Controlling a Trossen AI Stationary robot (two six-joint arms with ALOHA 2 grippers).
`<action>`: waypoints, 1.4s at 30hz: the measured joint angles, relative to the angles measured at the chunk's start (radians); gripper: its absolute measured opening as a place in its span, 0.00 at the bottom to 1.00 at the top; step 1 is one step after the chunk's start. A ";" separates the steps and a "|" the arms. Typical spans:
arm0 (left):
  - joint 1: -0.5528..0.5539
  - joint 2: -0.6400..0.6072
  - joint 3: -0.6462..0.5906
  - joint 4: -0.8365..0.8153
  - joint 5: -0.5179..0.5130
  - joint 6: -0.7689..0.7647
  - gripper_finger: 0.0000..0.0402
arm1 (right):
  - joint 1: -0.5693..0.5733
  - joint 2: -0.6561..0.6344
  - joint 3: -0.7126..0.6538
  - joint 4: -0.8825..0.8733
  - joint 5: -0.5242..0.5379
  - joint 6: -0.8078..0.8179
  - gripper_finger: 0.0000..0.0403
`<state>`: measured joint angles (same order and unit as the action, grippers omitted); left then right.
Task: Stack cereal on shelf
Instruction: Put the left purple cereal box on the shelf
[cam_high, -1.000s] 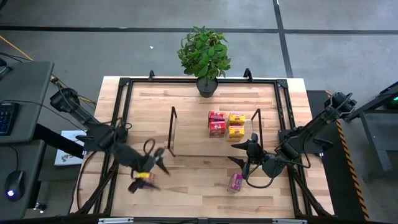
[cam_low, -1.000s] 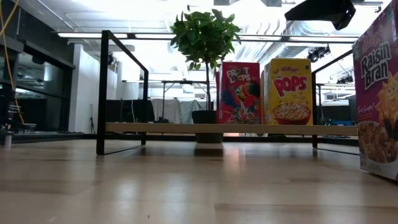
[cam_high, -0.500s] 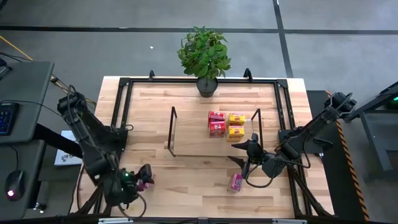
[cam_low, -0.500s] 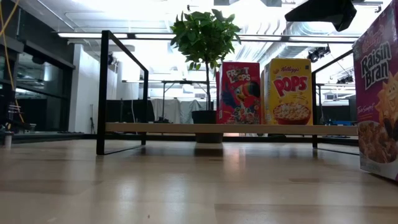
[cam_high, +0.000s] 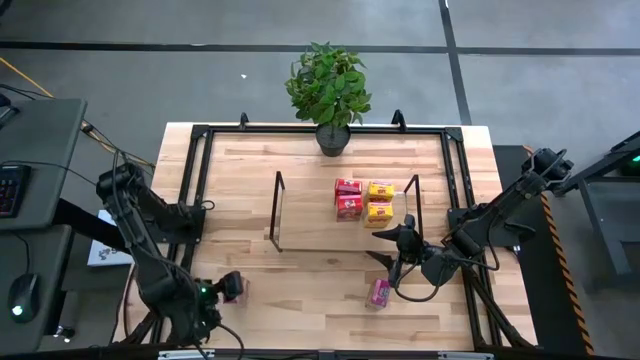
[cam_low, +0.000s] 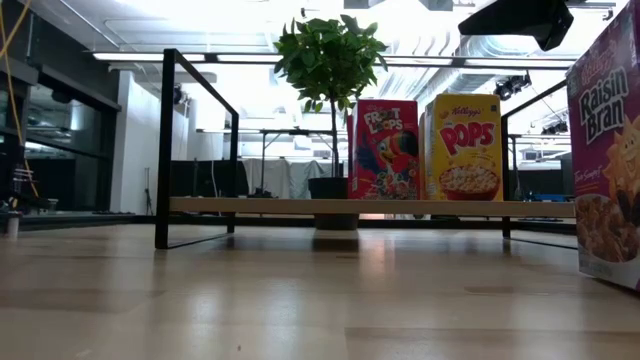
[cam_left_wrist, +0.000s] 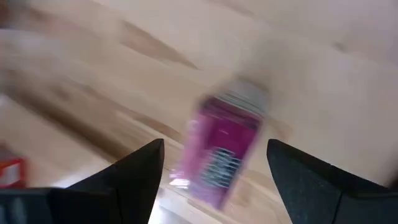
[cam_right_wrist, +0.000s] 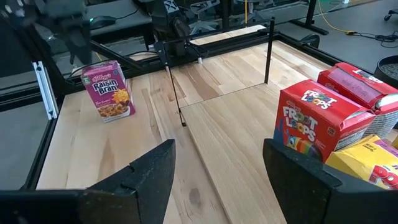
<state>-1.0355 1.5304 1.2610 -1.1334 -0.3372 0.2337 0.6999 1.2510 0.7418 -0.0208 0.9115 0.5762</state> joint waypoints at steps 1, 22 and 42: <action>0.000 0.015 0.000 -0.022 0.023 0.013 0.68 | 0.000 0.000 0.000 0.000 0.000 0.000 0.59; -0.003 0.075 0.000 -0.070 -0.099 0.274 0.69 | 0.000 0.000 0.000 -0.006 -0.003 0.003 0.59; 0.102 0.075 -0.041 0.042 0.011 0.339 0.69 | 0.000 0.000 0.000 -0.006 -0.003 0.003 0.59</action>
<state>-0.9339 1.6054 1.2200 -1.0914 -0.3262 0.5725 0.7000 1.2510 0.7418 -0.0265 0.9089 0.5795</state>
